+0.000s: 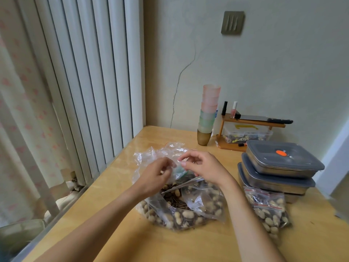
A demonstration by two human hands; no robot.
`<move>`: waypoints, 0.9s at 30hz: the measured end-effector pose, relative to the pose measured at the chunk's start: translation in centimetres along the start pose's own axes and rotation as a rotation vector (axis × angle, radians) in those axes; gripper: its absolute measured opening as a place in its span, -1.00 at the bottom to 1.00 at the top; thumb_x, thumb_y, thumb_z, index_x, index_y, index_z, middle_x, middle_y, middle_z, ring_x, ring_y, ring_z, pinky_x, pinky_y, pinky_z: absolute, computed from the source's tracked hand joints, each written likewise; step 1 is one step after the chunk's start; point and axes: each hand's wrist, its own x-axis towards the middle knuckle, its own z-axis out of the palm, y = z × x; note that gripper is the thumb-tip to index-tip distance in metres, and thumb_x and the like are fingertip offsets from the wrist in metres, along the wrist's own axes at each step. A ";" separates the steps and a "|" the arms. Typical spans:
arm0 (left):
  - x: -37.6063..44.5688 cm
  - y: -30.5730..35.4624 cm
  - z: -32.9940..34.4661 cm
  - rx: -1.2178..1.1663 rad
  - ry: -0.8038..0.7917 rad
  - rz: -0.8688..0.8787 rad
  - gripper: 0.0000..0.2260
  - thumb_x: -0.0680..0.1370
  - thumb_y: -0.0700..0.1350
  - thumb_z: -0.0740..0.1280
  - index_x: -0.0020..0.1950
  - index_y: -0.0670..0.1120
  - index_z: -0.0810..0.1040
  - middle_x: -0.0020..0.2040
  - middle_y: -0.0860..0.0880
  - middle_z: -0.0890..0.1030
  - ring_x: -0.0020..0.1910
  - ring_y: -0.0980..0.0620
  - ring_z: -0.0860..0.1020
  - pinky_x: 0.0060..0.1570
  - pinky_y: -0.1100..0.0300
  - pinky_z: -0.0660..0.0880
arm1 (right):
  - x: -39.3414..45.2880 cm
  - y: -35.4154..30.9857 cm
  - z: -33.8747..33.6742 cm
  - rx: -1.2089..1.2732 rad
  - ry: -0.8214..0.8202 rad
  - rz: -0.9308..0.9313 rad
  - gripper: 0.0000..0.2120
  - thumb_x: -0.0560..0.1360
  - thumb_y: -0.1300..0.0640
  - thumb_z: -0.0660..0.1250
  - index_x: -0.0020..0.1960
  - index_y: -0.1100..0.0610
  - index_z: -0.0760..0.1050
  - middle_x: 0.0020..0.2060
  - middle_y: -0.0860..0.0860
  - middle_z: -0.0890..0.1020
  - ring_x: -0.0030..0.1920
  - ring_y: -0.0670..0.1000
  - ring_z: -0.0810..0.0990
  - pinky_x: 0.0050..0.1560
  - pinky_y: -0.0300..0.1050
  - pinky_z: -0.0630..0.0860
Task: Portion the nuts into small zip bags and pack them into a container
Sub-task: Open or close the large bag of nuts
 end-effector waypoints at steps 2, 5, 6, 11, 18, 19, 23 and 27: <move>-0.1 0.4 -0.4 -0.128 -0.084 -0.038 -0.75 0.56 0.00 0.26 0.23 0.05 0.53 0.12 0.08 0.61 0.11 0.09 0.59 0.11 0.12 0.56 | 0.0 -0.2 0.2 -0.016 -0.058 -0.005 -0.88 0.58 0.07 0.46 0.06 -0.13 0.70 -0.23 0.00 0.61 -0.33 -0.10 0.47 -0.26 -0.19 0.47; 0.1 1.8 -1.0 -0.285 -0.221 -0.091 -0.64 0.56 0.06 0.39 0.32 0.03 0.47 0.20 0.11 0.62 0.18 0.18 0.60 0.21 0.10 0.55 | 0.1 -0.2 0.7 -0.011 -0.116 -0.028 -0.86 0.58 0.05 0.45 0.09 -0.16 0.70 -0.13 0.16 0.69 -0.27 -0.02 0.49 -0.20 -0.08 0.48; 0.3 2.2 -1.1 -0.334 -0.258 -0.109 -0.62 0.55 0.06 0.44 0.32 -0.01 0.48 0.20 0.06 0.64 0.17 0.16 0.62 0.23 0.08 0.55 | 0.1 -0.3 0.8 0.008 -0.120 -0.025 -0.85 0.58 0.07 0.45 0.09 -0.14 0.71 -0.15 0.12 0.70 -0.25 0.00 0.51 -0.17 -0.07 0.48; 0.9 2.5 -0.6 -0.413 -0.325 -0.179 -0.68 0.52 -0.03 0.52 0.18 -0.14 0.59 0.01 -0.10 0.69 -0.04 0.02 0.64 0.00 0.16 0.55 | -0.2 -0.6 0.4 0.018 -0.129 -0.008 -0.85 0.60 0.14 0.41 0.08 -0.06 0.72 -0.09 0.00 0.74 -0.05 0.22 0.67 0.04 0.08 0.62; 0.6 1.3 0.3 -0.019 -0.213 -0.316 -0.72 0.48 -0.02 0.50 0.11 -0.08 0.53 -0.02 -0.05 0.63 -0.20 0.04 0.60 -0.27 0.20 0.59 | 0.0 3.4 -1.9 -0.611 0.191 0.421 -0.79 0.59 0.20 0.22 -0.07 0.07 0.64 0.01 0.05 0.68 0.03 0.10 0.60 0.01 0.02 0.59; 0.5 1.2 0.3 0.023 -0.219 -0.312 -0.71 0.48 -0.01 0.49 0.10 -0.07 0.53 -0.04 -0.03 0.61 -0.20 0.05 0.58 -0.29 0.20 0.57 | 0.2 4.2 -2.0 -0.672 0.159 0.509 -0.80 0.56 0.20 0.20 -0.15 0.07 0.57 0.05 0.12 0.67 0.05 0.17 0.57 0.05 0.08 0.58; 0.5 1.1 0.9 0.223 -0.186 -0.252 -0.75 0.50 0.00 0.46 0.05 -0.10 0.51 -0.14 0.04 0.54 -0.26 0.11 0.47 -0.35 0.29 0.37 | 0.0 5.5 -1.3 -0.687 0.088 0.698 -0.78 0.57 0.13 0.21 0.18 0.07 0.51 0.20 0.16 0.57 0.21 0.24 0.50 0.12 0.03 0.51; 0.7 0.7 1.3 0.382 -0.144 -0.159 -0.75 0.51 0.04 0.43 0.01 -0.09 0.49 -0.11 0.01 0.51 -0.25 0.11 0.40 -0.36 0.27 0.29 | -0.3 4.4 -1.2 -0.458 0.336 0.629 -0.84 0.56 0.19 0.36 0.12 0.19 0.61 0.12 0.17 0.66 0.11 0.20 0.61 0.15 0.04 0.58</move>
